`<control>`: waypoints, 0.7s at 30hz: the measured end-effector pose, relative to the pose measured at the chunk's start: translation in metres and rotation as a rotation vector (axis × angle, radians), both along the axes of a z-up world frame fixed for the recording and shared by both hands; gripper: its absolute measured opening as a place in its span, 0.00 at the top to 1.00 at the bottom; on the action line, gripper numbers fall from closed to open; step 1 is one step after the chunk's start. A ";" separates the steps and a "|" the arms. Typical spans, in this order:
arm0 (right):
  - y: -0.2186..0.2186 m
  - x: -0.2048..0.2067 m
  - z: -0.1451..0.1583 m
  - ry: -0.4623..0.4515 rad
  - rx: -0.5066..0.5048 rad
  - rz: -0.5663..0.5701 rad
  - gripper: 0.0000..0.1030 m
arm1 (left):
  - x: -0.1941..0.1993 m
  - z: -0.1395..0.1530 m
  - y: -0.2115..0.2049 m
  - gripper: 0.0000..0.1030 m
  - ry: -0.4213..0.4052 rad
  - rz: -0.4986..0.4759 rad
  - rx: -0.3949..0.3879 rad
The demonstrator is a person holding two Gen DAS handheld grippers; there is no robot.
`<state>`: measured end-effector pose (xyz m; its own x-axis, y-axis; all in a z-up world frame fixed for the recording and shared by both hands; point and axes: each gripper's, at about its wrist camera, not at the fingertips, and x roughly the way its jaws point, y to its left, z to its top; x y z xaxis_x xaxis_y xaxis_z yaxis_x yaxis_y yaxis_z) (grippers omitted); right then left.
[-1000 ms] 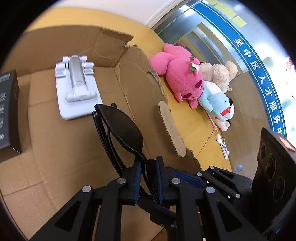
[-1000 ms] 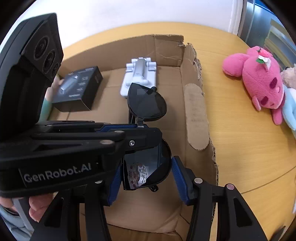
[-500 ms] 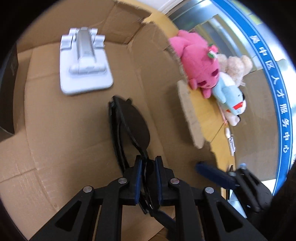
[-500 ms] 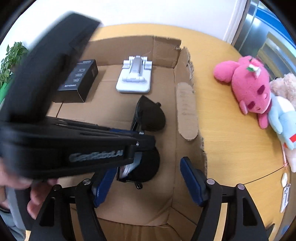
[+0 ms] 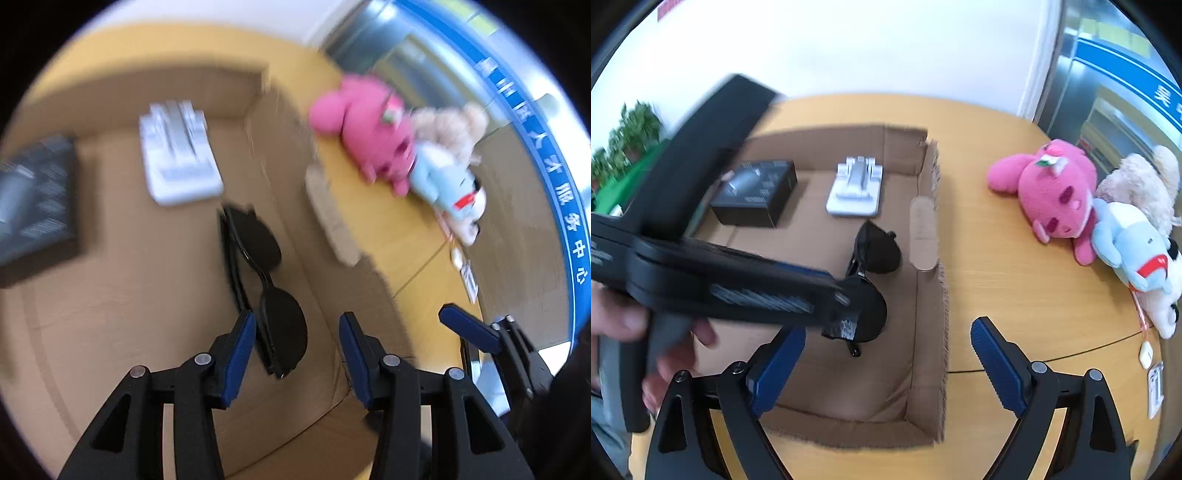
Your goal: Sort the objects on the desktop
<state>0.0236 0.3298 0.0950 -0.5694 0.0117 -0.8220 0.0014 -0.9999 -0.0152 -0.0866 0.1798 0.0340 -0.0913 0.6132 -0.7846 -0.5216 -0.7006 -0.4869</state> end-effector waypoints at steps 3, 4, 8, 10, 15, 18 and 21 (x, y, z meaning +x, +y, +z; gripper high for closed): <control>0.003 0.021 0.014 0.077 -0.028 -0.010 0.04 | 0.026 0.042 -0.039 0.47 0.199 0.083 0.013; 0.002 0.025 0.018 0.095 -0.043 -0.004 0.02 | 0.041 0.059 -0.056 0.40 0.294 0.127 0.005; -0.021 0.038 0.024 0.156 -0.061 0.049 0.01 | 0.094 0.095 -0.105 0.20 0.565 0.309 -0.051; -0.034 0.042 0.024 0.179 -0.069 0.066 0.01 | 0.115 0.102 -0.121 0.20 0.640 0.384 -0.099; -0.057 0.051 0.023 0.212 -0.124 0.080 0.01 | 0.143 0.099 -0.148 0.20 0.695 0.506 -0.184; -0.067 0.057 0.024 0.220 -0.103 0.101 0.01 | 0.154 0.097 -0.155 0.20 0.719 0.537 -0.201; -0.074 0.065 0.028 0.235 -0.084 0.112 0.01 | 0.161 0.097 -0.157 0.20 0.713 0.548 -0.189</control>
